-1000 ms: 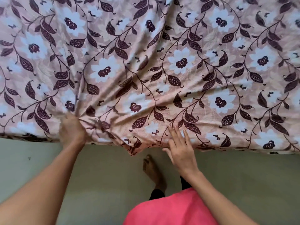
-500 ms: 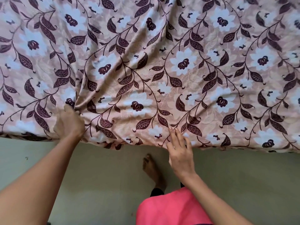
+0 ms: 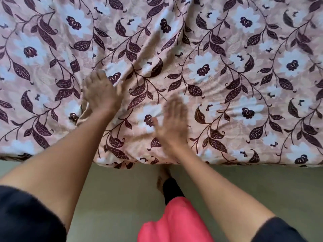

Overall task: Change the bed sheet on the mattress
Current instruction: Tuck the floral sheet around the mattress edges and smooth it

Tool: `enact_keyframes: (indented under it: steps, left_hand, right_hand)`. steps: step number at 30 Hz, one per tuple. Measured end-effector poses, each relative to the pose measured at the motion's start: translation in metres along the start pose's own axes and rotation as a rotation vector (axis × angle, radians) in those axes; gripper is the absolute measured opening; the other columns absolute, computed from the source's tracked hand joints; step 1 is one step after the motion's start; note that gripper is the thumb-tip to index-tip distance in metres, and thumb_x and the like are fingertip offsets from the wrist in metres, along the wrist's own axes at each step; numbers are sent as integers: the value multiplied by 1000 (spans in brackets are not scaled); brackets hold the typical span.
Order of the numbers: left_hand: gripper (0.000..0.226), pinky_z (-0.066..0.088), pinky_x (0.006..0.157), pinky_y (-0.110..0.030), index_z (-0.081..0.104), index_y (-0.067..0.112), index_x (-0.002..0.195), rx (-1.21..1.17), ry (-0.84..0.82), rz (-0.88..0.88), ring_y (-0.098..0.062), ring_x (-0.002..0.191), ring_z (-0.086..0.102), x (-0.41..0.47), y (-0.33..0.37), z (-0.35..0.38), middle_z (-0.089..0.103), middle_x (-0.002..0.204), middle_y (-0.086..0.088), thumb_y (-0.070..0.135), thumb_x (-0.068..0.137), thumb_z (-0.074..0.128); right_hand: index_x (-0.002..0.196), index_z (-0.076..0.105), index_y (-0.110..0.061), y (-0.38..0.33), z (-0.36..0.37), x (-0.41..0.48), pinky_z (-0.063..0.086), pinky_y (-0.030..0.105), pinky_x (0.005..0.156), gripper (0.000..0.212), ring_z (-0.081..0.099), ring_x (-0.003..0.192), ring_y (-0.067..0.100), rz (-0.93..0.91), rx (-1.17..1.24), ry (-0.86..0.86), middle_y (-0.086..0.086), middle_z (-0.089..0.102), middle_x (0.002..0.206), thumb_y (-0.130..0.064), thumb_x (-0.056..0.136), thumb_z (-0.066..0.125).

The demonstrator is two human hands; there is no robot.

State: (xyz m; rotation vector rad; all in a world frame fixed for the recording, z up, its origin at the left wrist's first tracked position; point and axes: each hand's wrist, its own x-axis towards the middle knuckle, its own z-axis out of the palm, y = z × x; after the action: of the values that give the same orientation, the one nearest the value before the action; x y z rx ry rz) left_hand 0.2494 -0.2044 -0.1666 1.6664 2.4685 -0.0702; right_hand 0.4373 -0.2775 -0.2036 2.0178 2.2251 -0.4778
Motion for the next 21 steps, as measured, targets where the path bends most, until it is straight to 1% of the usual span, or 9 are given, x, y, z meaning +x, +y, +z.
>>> enact_keyframes:
  steps: [3, 5, 7, 9, 12, 14, 17, 19, 21]
  left_hand:
    - [75, 38, 95, -47, 35, 1, 130, 88, -79, 10, -35, 113, 40, 24, 9, 3, 39, 128, -22, 63, 88, 37]
    - [58, 41, 92, -48, 40, 2, 125, 84, -79, 80, -36, 109, 44, 32, 11, 2, 42, 122, -23, 51, 93, 41]
    - [36, 45, 84, -49, 47, 3, 118, 91, -76, 212, -37, 101, 49, 38, 10, 0, 48, 113, -23, 33, 98, 40]
    - [31, 44, 78, -48, 48, 2, 117, 97, -72, 275, -38, 100, 51, 46, 6, -4, 51, 112, -23, 25, 99, 38]
    - [29, 44, 70, -43, 49, 1, 113, 54, -63, 221, -36, 105, 51, 44, 2, -8, 52, 120, -20, 24, 99, 38]
    - [30, 40, 65, -35, 50, 0, 110, -34, -68, 177, -33, 101, 53, 42, 3, -10, 52, 123, -19, 25, 99, 39]
    - [30, 43, 67, -37, 48, -1, 111, -150, -46, 118, -28, 95, 53, 61, 14, -15, 46, 129, -20, 25, 99, 38]
    - [37, 43, 72, -39, 45, -1, 117, -112, -27, 114, -28, 97, 48, 94, 26, -15, 47, 121, -20, 31, 98, 38]
    - [53, 43, 90, -46, 40, -1, 126, 3, -26, 139, -35, 114, 41, 126, 40, -15, 41, 130, -24, 42, 96, 40]
  right_hand:
    - [142, -21, -4, -49, 5, 1, -12, 42, 116, 76, -29, 138, 23, -431, -5, -173, 13, -29, 150, -57, 97, 9]
    - [143, -11, -5, -43, 1, 7, -8, 40, 117, 71, -19, 141, 21, -576, 2, -137, 11, -18, 152, -53, 98, 15]
    - [144, -2, -1, -10, -4, 16, -4, 38, 117, 72, -7, 144, 23, -412, 77, -25, 13, -9, 154, -53, 97, 11]
    - [144, -7, 0, 43, -17, 37, -5, 37, 118, 77, -9, 144, 23, -131, 77, 47, 13, -13, 154, -58, 94, 2]
    - [142, -18, -5, 109, -43, 72, -12, 36, 116, 89, -21, 140, 20, 160, -3, -4, 12, -21, 153, -70, 82, -13]
    - [143, -18, -5, 102, -51, 93, -12, 37, 116, 91, -22, 140, 23, 234, -14, -15, 14, -20, 154, -70, 81, -13]
    - [142, -17, -1, 36, -46, 110, -7, 40, 117, 83, -20, 141, 26, 174, 20, 72, 17, -21, 153, -63, 91, 4]
    - [143, -16, 2, -19, -32, 117, -9, 40, 117, 81, -22, 140, 27, -21, 40, 72, 18, -26, 150, -59, 95, 9]
    - [146, -2, 3, -69, -19, 117, -6, 41, 118, 82, -14, 143, 29, -280, 29, 7, 20, -12, 154, -59, 94, 13]
